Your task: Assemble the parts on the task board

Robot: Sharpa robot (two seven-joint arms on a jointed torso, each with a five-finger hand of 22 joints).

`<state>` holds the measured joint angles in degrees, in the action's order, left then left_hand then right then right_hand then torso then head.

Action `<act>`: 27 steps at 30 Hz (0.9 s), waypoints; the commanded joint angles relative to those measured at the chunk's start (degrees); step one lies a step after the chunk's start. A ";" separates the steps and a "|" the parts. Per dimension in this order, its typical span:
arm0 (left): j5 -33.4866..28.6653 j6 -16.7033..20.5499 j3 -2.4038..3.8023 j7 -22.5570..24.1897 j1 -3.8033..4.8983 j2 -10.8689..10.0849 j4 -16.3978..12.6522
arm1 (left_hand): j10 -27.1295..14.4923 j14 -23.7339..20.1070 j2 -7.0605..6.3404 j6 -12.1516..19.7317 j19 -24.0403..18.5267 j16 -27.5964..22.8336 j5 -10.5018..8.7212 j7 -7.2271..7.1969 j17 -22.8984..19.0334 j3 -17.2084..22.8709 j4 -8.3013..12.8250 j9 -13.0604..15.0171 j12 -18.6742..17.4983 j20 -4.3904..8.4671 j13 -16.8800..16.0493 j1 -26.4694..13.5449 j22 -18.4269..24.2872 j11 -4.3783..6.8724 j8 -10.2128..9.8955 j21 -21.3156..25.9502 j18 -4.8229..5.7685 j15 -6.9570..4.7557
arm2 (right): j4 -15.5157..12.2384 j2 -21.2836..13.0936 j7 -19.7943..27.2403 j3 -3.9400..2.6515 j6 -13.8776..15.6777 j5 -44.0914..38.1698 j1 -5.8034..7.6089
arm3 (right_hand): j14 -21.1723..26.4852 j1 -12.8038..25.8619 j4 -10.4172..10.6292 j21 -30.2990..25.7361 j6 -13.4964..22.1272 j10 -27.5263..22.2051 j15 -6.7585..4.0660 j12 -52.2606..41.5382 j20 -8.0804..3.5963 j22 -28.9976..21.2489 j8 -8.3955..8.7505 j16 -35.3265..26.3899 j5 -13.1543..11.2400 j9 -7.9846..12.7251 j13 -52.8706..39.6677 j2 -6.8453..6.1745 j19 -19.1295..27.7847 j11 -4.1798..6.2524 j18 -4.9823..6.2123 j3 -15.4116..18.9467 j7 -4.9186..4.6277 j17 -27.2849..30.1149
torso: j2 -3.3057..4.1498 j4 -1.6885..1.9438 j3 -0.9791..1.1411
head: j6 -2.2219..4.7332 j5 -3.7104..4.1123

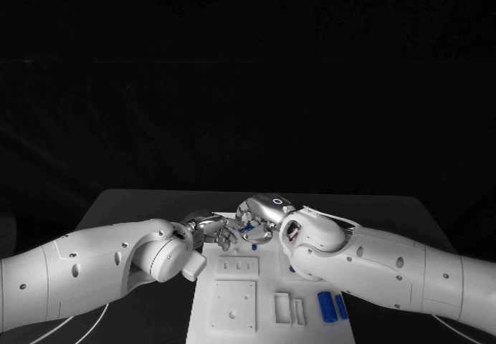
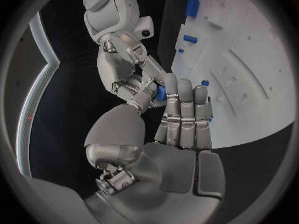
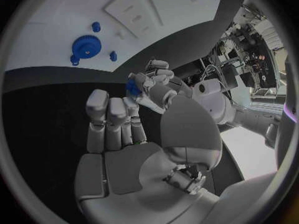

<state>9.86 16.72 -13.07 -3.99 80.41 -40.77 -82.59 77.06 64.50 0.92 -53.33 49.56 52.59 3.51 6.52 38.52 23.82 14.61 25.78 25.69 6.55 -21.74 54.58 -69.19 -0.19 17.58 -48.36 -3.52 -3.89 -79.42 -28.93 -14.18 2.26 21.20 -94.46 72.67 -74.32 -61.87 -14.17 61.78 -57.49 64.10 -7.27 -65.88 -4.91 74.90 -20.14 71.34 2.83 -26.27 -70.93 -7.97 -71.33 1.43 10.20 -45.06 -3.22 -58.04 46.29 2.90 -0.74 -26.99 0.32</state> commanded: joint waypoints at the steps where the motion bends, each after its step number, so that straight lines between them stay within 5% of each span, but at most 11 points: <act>1: 0.53 -0.84 0.21 1.17 0.22 0.13 -0.20 | -0.54 -0.01 0.62 -0.45 -0.44 0.36 0.75 -0.04 -0.11 0.05 0.68 -0.03 0.26 3.03 -0.18 0.04 0.13 0.05 0.36 -0.45 0.69 -0.29 | 0.01 0.00 0.13 0.15 -0.85 -0.43 -0.23 | -0.05 0.03 0.11 0.06 -1.80 0.29 -0.44 -0.01 -0.28 0.64 -1.36 -0.13 -0.01 -2.91 0.08 0.45 0.06 0.12 4.80 -0.32 -1.58 -0.06 | 0.00 -0.03 -0.01 | -0.08 -0.03; 19: 1.06 -0.94 0.18 0.85 0.21 0.44 -0.02 | -0.69 -0.05 2.99 -2.35 -0.83 0.98 2.59 -0.51 -0.43 1.26 1.98 0.14 0.62 3.15 -0.97 1.29 0.59 0.41 1.09 -1.09 0.86 -0.38 | -0.24 0.15 0.05 0.15 -1.04 -0.43 -0.24 | -0.08 0.10 0.00 0.04 -1.82 0.34 -0.44 -0.01 -0.28 0.62 -1.36 -0.16 -0.01 -2.97 0.08 0.44 0.01 0.13 4.80 -0.38 -1.57 -0.08 | 0.01 -0.07 0.00 | -0.12 -0.01; 22: 1.57 -0.85 0.17 0.70 0.21 0.41 -0.01 | -0.43 0.17 1.86 -3.95 -0.61 1.44 -0.71 -1.00 -0.60 6.19 0.55 0.79 0.82 3.19 -1.34 3.34 1.08 0.82 1.92 -1.41 1.04 -0.49 | -0.22 0.15 -0.01 0.15 -1.13 -0.46 -0.24 | -0.08 0.11 -0.01 0.03 -1.83 0.34 -0.44 -0.01 -0.29 0.61 -1.36 -0.16 -0.01 -2.97 0.08 0.44 0.00 0.13 4.80 -0.39 -1.57 -0.08 | -0.02 -0.02 -0.01 | -0.13 0.01; 27: 1.96 -0.57 0.14 0.52 0.21 0.25 0.00 | 0.16 0.65 1.64 -5.52 -0.53 2.67 -0.48 -1.60 -0.53 8.93 -0.32 2.27 1.58 3.52 -2.11 2.12 1.34 1.34 3.06 -2.38 1.17 -0.87 | -0.20 0.04 -0.05 0.15 -1.14 -0.47 -0.24 | -0.08 0.13 -0.03 0.03 -1.83 0.32 -0.44 0.03 -0.29 0.61 -1.36 -0.17 -0.01 -2.98 0.11 0.45 -0.01 0.13 4.80 -0.41 -1.57 -0.09 | 0.00 -0.03 -0.01 | -0.21 -0.01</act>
<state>10.93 16.70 -13.08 -4.35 80.45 -40.68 -82.34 77.31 65.13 2.36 -56.56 49.13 55.30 3.04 6.97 37.95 32.69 14.35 26.12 27.29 6.15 -23.88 57.04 -67.91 0.86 20.02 -50.78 -3.52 -4.50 -79.47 -28.96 -14.38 2.31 21.15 -94.46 72.58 -74.31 -61.87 -14.08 61.78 -57.38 64.10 -7.23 -65.88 -4.89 74.94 -20.14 71.34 2.65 -26.28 -70.86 -7.99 -71.34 1.43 10.20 -45.15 -3.33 -58.07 46.28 2.85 -0.74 -27.16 0.32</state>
